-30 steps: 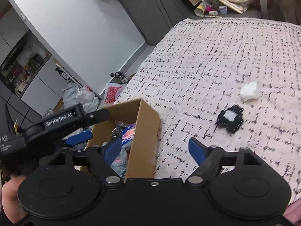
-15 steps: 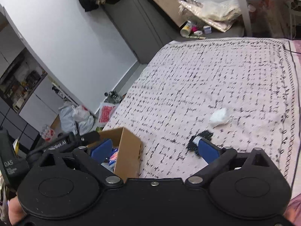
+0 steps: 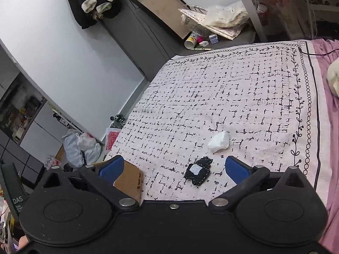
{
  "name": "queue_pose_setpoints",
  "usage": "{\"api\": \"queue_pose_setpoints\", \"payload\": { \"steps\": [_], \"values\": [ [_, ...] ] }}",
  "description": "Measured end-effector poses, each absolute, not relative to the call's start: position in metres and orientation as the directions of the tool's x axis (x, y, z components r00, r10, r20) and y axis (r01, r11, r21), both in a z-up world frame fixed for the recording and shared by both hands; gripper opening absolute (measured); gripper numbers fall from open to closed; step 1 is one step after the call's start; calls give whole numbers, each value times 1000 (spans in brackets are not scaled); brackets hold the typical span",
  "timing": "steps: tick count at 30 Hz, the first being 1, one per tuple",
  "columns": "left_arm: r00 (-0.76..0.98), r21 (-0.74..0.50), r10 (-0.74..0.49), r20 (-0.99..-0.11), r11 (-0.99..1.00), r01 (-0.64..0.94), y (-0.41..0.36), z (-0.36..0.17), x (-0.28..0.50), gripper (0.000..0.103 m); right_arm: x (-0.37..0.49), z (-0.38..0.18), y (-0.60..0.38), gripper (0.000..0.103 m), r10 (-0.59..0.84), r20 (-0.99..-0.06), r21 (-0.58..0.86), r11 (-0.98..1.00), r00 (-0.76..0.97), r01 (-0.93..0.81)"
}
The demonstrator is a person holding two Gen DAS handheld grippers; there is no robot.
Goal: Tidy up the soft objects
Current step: 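Grasp the black cloth with the left tool while the right tool grasps the white tissue ball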
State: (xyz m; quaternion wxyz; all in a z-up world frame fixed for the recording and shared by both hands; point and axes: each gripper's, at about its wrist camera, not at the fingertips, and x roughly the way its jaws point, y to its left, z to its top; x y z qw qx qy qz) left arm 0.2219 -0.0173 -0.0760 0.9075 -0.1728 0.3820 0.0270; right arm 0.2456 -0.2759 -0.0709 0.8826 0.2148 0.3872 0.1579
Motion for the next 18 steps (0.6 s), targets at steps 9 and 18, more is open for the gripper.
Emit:
{"api": "queue_pose_setpoints", "payload": {
  "steps": [9, 18],
  "values": [
    [692, -285, -94, -716, 944, -167, -43, -88, 240, 93, 260, -86, -298, 103, 450, -614, 535, 841, 648, -77],
    [691, -264, -76, -718, 950, -169, -62, -101, 255, 93, 277, -112, -313, 102, 449, -626, 575, 818, 637, -11]
  ]
}}
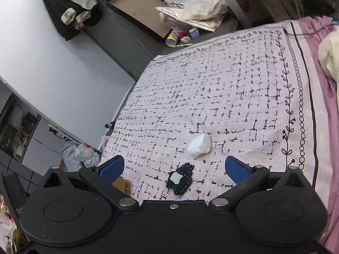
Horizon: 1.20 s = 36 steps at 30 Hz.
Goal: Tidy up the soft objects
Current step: 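Grasp the black cloth with the left tool while the right tool grasps the white tissue ball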
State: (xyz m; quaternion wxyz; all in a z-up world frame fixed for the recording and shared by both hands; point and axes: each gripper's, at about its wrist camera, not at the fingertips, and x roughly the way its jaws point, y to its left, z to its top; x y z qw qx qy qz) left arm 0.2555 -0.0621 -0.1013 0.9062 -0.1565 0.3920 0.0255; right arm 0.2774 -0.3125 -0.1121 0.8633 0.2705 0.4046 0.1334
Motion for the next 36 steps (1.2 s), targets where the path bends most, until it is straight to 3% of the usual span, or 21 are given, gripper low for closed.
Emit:
{"api": "queue_pose_setpoints", "payload": {
  "steps": [7, 9, 12, 23, 33, 35, 36],
  "values": [
    [673, -272, -77, -736, 944, -189, -62, -113, 274, 90, 295, -136, -310, 97, 487, -622, 632, 775, 613, 26],
    [663, -285, -87, -744, 938, -196, -62, -118, 279, 88, 300, -145, -310, 87, 496, -625, 653, 756, 603, 54],
    [637, -297, -102, -764, 933, -206, -63, -128, 286, 86, 309, -159, -314, 82, 494, -633, 677, 727, 596, 115],
    [530, -349, -188, -827, 911, -221, -79, -173, 309, 85, 329, -192, -317, 75, 467, -640, 699, 684, 610, 209],
    [434, -409, -266, -861, 868, -280, -84, -211, 324, 70, 343, -211, -306, 71, 453, -643, 687, 698, 618, 203],
    [442, -394, -251, -861, 879, -268, -85, -211, 324, 61, 346, -214, -303, 71, 442, -649, 675, 710, 619, 200],
    [446, -384, -245, -861, 888, -253, -86, -211, 325, 48, 347, -216, -302, 71, 438, -652, 670, 715, 619, 199]
  ]
}}
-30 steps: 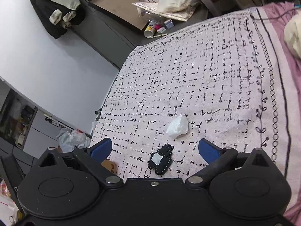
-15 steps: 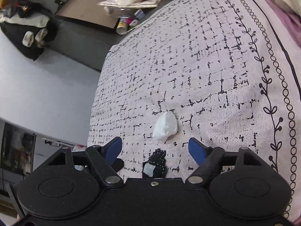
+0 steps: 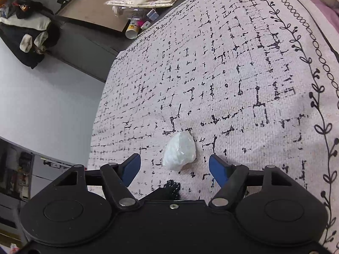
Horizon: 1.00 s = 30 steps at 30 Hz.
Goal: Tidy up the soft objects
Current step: 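Grasp the black cloth with the left tool while the right tool grasps the white tissue ball, then carry the black cloth and white tissue ball to the box with both tools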
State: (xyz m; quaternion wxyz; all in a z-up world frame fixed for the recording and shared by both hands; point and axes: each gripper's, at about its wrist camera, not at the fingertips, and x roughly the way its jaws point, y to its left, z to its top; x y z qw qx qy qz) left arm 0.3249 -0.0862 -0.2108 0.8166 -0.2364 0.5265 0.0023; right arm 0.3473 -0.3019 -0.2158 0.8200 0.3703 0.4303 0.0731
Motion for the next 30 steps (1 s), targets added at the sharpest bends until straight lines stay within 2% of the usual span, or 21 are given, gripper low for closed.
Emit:
{"api": "queue_pose_setpoints", "payload": {
  "steps": [1, 4, 6, 10, 13, 17, 20, 22, 30],
  "values": [
    [446, -380, -244, -861, 891, -246, -86, -211, 326, 40, 349, -218, -301, 71, 434, -655, 665, 719, 618, 200],
    [440, -399, -259, -860, 879, -261, -77, -212, 330, 31, 355, -223, -298, 71, 431, -663, 661, 721, 612, 207],
    [440, -408, -266, -858, 874, -265, -72, -212, 333, 30, 358, -223, -295, 71, 428, -663, 658, 724, 614, 205],
    [437, -404, -259, -861, 871, -280, -65, -211, 336, 29, 365, -225, -290, 71, 423, -667, 651, 731, 614, 203],
    [433, -397, -252, -865, 871, -287, -62, -211, 338, 29, 369, -226, -285, 65, 418, -676, 640, 742, 607, 202],
    [434, -384, -237, -869, 876, -291, -59, -209, 341, 29, 373, -230, -281, 37, 416, -701, 620, 757, 579, 207],
    [442, -377, -226, -868, 880, -290, -58, -207, 340, 29, 372, -228, -281, 36, 414, -705, 614, 762, 576, 204],
    [449, -374, -219, -866, 881, -291, -58, -205, 338, 29, 369, -223, -281, 30, 409, -707, 606, 771, 577, 195],
    [496, -354, -181, -849, 892, -282, -56, -184, 323, 29, 357, -206, -286, 29, 434, -684, 621, 769, 586, 155]
  ]
}}
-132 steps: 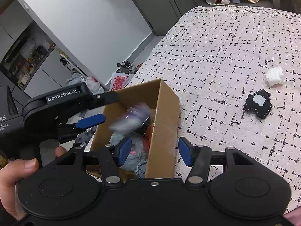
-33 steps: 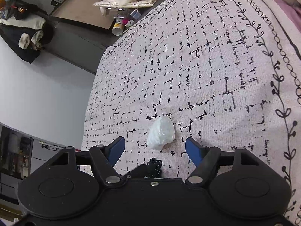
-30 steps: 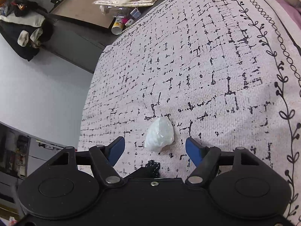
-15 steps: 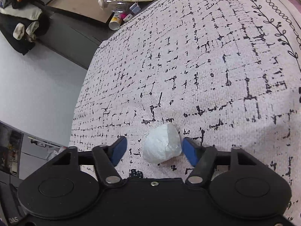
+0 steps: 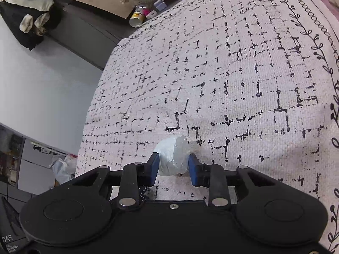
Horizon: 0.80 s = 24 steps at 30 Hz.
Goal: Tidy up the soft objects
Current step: 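Carry the black cloth and white tissue ball to the box with both tools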
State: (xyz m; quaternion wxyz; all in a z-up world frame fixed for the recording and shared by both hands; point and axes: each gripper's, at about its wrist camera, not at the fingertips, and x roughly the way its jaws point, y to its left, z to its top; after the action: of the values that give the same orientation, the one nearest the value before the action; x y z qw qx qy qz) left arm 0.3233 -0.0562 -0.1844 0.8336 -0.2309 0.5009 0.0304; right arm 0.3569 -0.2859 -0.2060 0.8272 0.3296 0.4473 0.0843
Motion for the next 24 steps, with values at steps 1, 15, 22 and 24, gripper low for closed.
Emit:
{"api": "queue_pose_setpoints", "payload": {
  "steps": [1, 15, 22, 24],
  "values": [
    [504, -352, -175, -846, 893, -280, -57, -181, 322, 29, 354, -203, -288, 29, 436, -680, 623, 767, 590, 151],
    [600, -331, -116, -792, 907, -262, -58, -131, 278, 29, 323, -162, -301, 29, 479, -596, 667, 742, 644, 64],
    [636, -319, -82, -767, 909, -268, -54, -108, 260, 29, 306, -137, -298, 29, 505, -545, 676, 737, 669, -6],
    [646, -317, -74, -760, 909, -269, -51, -102, 255, 29, 301, -131, -297, 29, 511, -533, 676, 736, 674, -24]
  ]
}}
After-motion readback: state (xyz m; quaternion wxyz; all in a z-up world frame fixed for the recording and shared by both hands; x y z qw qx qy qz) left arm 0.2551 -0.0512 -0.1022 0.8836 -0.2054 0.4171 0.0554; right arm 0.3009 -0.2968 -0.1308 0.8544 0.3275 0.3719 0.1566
